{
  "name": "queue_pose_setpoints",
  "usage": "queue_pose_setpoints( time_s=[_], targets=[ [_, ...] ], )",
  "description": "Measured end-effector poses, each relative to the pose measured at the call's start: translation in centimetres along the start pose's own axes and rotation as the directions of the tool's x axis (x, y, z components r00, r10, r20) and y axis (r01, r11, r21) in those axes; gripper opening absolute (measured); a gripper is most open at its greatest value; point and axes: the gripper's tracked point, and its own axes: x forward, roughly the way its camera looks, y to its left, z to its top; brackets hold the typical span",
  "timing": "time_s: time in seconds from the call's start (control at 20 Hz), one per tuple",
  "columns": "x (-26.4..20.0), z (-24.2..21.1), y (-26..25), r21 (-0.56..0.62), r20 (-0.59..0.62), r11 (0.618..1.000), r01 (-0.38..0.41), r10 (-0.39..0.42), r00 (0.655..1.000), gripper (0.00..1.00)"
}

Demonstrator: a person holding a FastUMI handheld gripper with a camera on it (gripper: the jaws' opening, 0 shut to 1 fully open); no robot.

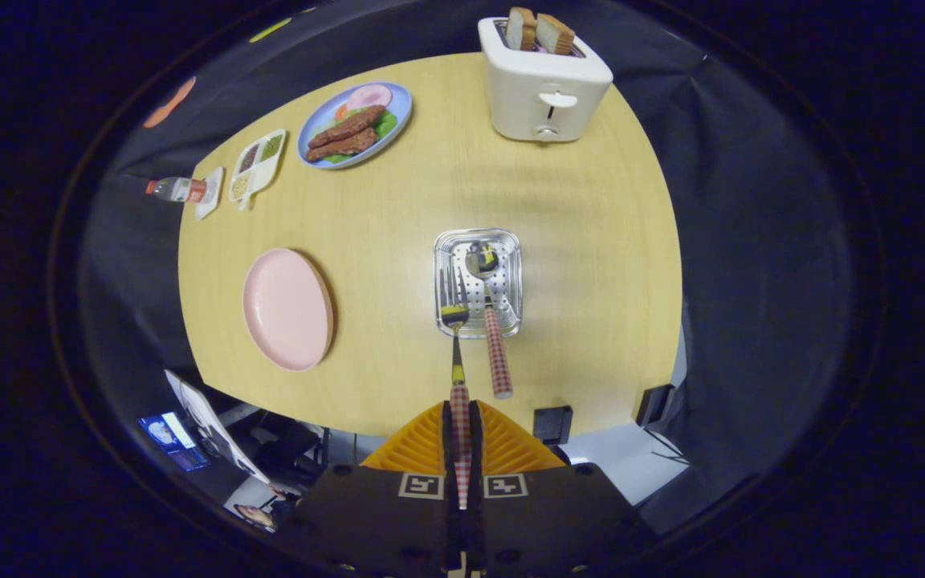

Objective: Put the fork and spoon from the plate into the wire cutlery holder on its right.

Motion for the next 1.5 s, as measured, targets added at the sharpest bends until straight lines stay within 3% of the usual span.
queue_pose_setpoints(
  time_s=[0.2,0.4,0.7,0.85,1.0,1.15,1.5],
  targets=[
    [0.5,2.8,-0.2,-0.015,-0.047,1.000,0.026,-0.026,0.999,0.03],
    [1.9,3.4,-0.3,0.000,-0.175,0.999,0.047,-0.046,0.983,0.03],
    [3.3,5.3,-0.8,0.001,-0.136,0.998,0.067,-0.066,0.988,0.05],
    [3.3,4.9,-0.5,0.012,-0.134,0.999,0.050,-0.047,0.990,0.12],
    [2.6,5.6,-0.4,0.011,-0.052,0.999,0.049,-0.048,0.998,0.12],
    [1.8,5.7,0.2,0.026,0.029,0.999,0.040,-0.041,0.999,0.26],
    [1.2,2.4,3.3,0.095,0.133,0.995,0.044,-0.057,0.990,0.47]
  ],
)
